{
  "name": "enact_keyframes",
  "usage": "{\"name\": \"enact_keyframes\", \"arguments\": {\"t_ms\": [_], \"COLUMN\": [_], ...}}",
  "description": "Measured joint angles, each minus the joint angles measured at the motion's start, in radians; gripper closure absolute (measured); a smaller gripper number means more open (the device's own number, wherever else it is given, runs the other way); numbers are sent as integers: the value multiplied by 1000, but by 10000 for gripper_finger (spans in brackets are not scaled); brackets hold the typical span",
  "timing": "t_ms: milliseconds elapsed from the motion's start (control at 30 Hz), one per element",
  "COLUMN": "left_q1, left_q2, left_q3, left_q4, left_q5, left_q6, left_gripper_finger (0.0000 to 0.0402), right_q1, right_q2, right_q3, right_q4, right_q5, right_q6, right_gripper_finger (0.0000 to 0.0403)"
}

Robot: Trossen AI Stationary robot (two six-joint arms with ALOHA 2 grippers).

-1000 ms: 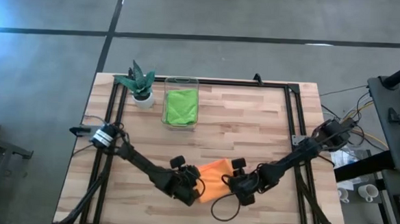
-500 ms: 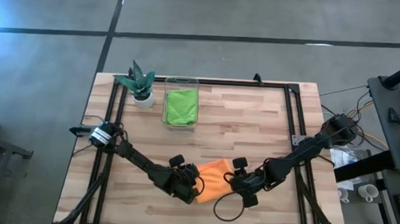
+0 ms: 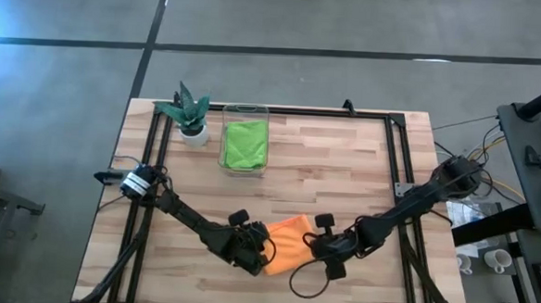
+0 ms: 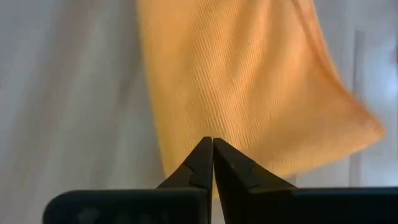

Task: Fold microfiber towels
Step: Stack the orange microfiber cloth on top on the green microfiber cloth into the bin

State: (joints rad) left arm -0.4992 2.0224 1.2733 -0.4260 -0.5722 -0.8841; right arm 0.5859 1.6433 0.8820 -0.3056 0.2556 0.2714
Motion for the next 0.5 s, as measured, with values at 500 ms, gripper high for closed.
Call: {"name": "enact_keyframes", "arguments": {"t_ms": [500], "left_q1": [18], "left_q2": [-116], "left_q3": [29], "left_q4": [1], "left_q5": [82], "left_q6": [-28], "left_gripper_finger": [267], "right_q1": [9], "right_q2": [-4], "right_q3": [-41], "right_q4": [58], "right_q5": [47], "right_q6": [69], "right_gripper_finger": [395]}}
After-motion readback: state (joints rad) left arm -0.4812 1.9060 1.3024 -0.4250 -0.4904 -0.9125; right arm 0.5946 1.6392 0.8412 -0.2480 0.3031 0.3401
